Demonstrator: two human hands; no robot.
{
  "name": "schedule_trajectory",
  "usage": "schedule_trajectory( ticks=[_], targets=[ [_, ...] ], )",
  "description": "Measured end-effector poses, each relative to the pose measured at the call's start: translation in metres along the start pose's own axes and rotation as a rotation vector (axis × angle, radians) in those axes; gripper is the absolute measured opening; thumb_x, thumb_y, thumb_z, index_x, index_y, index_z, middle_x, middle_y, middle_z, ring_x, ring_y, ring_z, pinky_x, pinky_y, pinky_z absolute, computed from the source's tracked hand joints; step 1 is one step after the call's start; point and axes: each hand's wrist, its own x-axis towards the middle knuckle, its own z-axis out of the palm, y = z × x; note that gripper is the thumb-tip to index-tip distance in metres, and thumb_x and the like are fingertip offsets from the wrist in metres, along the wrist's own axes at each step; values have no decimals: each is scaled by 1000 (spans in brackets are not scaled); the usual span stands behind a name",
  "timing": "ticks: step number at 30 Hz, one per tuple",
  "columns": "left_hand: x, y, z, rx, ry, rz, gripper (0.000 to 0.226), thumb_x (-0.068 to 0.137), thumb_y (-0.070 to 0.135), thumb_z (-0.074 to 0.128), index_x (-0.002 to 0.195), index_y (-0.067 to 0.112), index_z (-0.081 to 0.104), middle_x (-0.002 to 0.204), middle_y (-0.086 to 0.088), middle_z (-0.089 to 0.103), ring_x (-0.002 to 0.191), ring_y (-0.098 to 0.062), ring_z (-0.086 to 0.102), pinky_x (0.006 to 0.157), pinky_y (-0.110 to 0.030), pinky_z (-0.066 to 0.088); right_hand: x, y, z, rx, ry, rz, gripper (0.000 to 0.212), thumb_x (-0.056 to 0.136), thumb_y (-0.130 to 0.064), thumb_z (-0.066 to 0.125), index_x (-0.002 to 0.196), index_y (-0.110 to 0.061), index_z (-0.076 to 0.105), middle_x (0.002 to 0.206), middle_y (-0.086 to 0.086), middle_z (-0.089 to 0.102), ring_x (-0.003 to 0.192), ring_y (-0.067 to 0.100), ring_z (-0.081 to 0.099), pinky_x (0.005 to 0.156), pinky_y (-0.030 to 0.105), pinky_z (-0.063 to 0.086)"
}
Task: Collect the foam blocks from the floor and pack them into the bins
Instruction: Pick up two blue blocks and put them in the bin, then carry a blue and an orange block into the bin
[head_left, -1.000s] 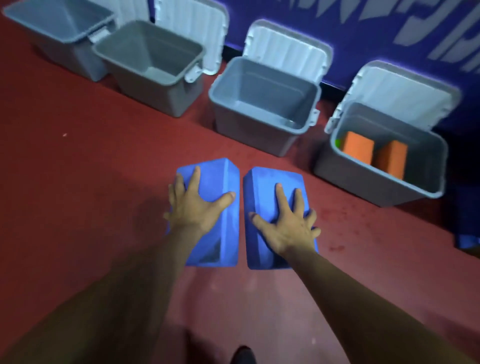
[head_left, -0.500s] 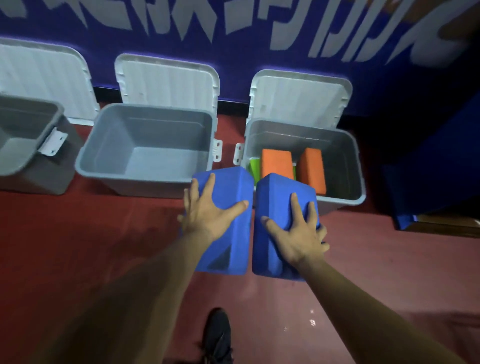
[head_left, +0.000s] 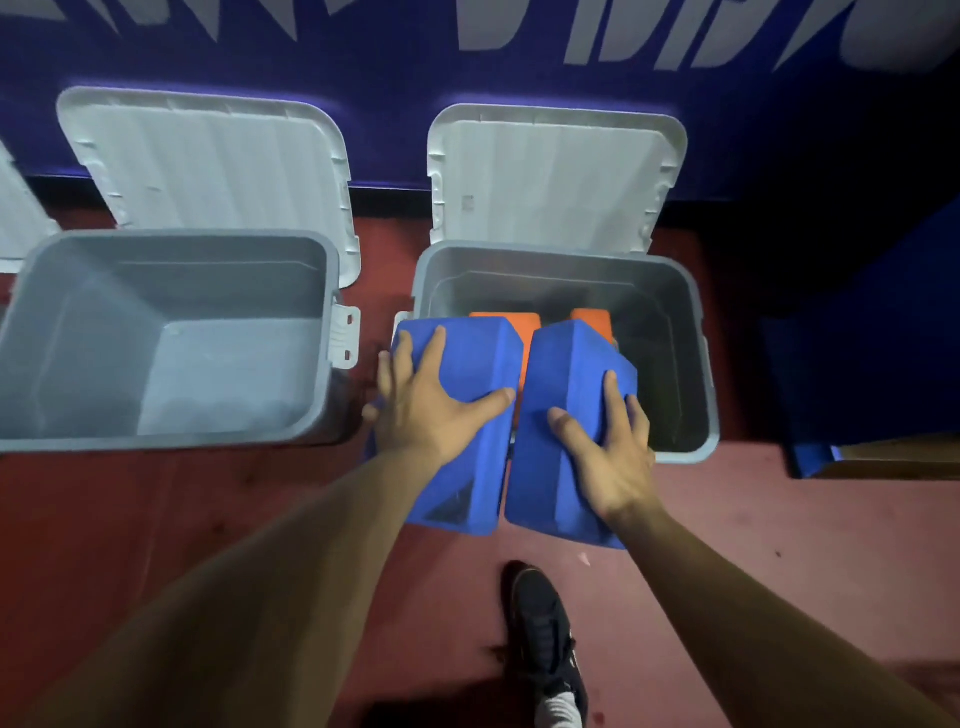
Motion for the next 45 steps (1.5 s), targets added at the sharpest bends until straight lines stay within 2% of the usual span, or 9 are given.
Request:
schedule_trajectory(
  ticks=[8, 12, 16, 24, 28, 32, 36, 41, 45],
  targets=[
    [95, 40, 31, 19, 92, -89, 113, 66, 86, 64, 158, 44, 14, 169, 9, -7, 155, -15, -6, 119, -60, 13, 104, -19, -15, 103, -133, -75, 105, 61, -87, 57, 153, -62, 12, 165, -22, 7, 153, 14, 15, 125, 50, 18],
    [127, 47, 38, -90, 152, -50, 88, 84, 78, 54, 157, 39, 25, 169, 9, 6, 155, -16, 12, 121, -49, 18, 151, -37, -9, 219, -143, -140, 108, 64, -82, 65, 157, -46, 24, 160, -28, 19, 148, -5, 19, 126, 39, 19],
    [141, 37, 48, -138, 218, -27, 63, 98, 56, 50, 154, 29, 38, 166, 5, 21, 151, -19, 25, 121, -44, 27, 182, -44, 9, 194, -171, -218, 107, 68, -82, 65, 158, -37, 31, 163, -20, 27, 151, -2, 20, 126, 39, 20],
    [130, 0, 52, -204, 328, -31, 61, 95, 55, 50, 147, 25, 49, 159, 5, 38, 144, -16, 38, 118, -37, 31, 187, -37, 35, -50, -178, -297, 86, 79, -81, 48, 155, -43, 32, 161, -13, 35, 149, 8, 29, 123, 47, 26],
    [110, -25, 36, -215, 512, 66, 58, 93, 50, 55, 139, 14, 61, 143, -6, 57, 132, -20, 55, 111, -37, 44, 166, -49, 56, -228, -246, -422, 80, 82, -82, 42, 154, -48, 30, 161, -14, 35, 150, 14, 29, 120, 54, 26],
    [77, -65, 10, -205, 554, 50, 58, 91, 47, 58, 135, 11, 63, 140, -9, 60, 129, -26, 57, 106, -47, 46, 125, -76, 94, -292, -354, -505, 78, 84, -77, 43, 155, -48, 28, 164, -13, 30, 152, 13, 20, 121, 50, 15],
    [26, -121, -22, -190, 666, 19, 54, 93, 46, 57, 132, 10, 65, 135, -12, 63, 123, -28, 62, 102, -47, 50, 60, -101, 135, -370, -430, -686, 68, 94, -67, 44, 156, -47, 26, 163, -13, 30, 152, 15, 21, 120, 50, 16],
    [-77, -203, -56, -155, 793, -35, 56, 98, 46, 50, 137, 8, 61, 140, -12, 60, 129, -27, 58, 105, -45, 48, -48, -109, 192, -381, -568, -885, 73, 89, -71, 39, 156, -43, 30, 162, -7, 35, 150, 15, 27, 123, 48, 23],
    [-199, -290, -72, -161, 817, -146, 66, 100, 61, 41, 144, 15, 55, 148, -8, 54, 137, -24, 51, 110, -47, 42, -154, -79, 253, -374, -670, -1056, 74, 93, -67, 40, 156, -29, 39, 158, -2, 43, 150, 16, 33, 121, 48, 28]
  ],
)
